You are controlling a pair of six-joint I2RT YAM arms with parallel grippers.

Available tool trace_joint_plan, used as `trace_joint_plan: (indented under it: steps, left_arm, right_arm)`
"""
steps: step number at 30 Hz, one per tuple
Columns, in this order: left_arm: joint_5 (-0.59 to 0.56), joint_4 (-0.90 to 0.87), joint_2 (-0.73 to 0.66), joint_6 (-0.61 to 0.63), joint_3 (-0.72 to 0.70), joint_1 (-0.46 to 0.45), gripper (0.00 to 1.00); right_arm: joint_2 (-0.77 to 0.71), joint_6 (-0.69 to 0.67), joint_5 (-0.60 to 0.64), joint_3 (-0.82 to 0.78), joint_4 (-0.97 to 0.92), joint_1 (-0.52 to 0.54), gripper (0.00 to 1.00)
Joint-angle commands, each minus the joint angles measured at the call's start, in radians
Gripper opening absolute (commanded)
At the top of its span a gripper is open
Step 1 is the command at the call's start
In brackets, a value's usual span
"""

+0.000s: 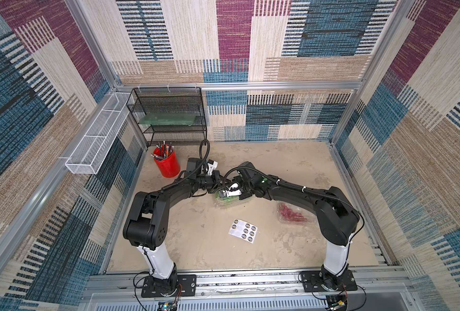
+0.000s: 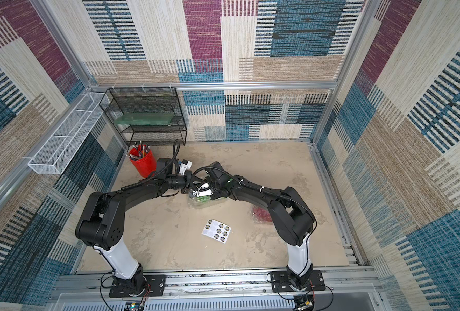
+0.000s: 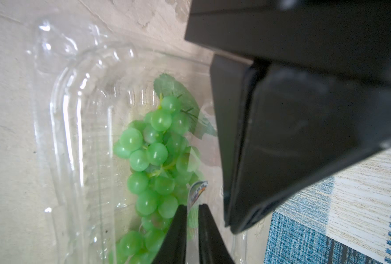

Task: Label fruit boxes
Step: Stick the label on the fruit box.

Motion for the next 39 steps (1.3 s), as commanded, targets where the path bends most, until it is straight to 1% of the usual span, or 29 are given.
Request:
trace_joint_plan:
  steps: [1, 7, 12, 16, 25, 30, 34, 39]
  left_arm:
    - [0.002, -0.089, 0.009, 0.074, 0.022, -0.005, 0.02]
    - [-0.030, -0.134, 0.007, 0.107, 0.038, -0.011, 0.02]
    - [-0.076, -0.209, 0.005, 0.156, 0.064, -0.011, 0.01]
    - [-0.088, -0.229, 0.006, 0.169, 0.064, -0.012, 0.01]
    - [-0.094, -0.203, 0.009, 0.166, 0.060, -0.012, 0.01]
    - [-0.075, -0.104, 0.011, 0.109, 0.042, -0.013, 0.02]
    - [-0.071, -0.095, 0.018, 0.100, 0.049, -0.013, 0.02]
    - [-0.077, -0.128, 0.029, 0.115, 0.055, -0.013, 0.02]
  right_arm:
    - [-0.007, 0.002, -0.007, -0.003, 0.000, -0.001, 0.17]
    - [-0.009, 0.001, -0.010, -0.009, 0.003, -0.001, 0.17]
    - [-0.012, 0.002, -0.013, -0.010, 0.003, -0.002, 0.16]
    - [-0.010, 0.000, -0.014, -0.010, 0.004, -0.001, 0.16]
    - [-0.004, 0.001, -0.020, -0.010, 0.001, 0.001, 0.16]
    - [-0.001, 0.001, -0.023, -0.009, 0.000, 0.000, 0.16]
    - [0.001, 0.001, -0.025, -0.008, 0.000, 0.000, 0.16]
    - [0.004, 0.001, -0.023, -0.006, 0.000, -0.001, 0.15]
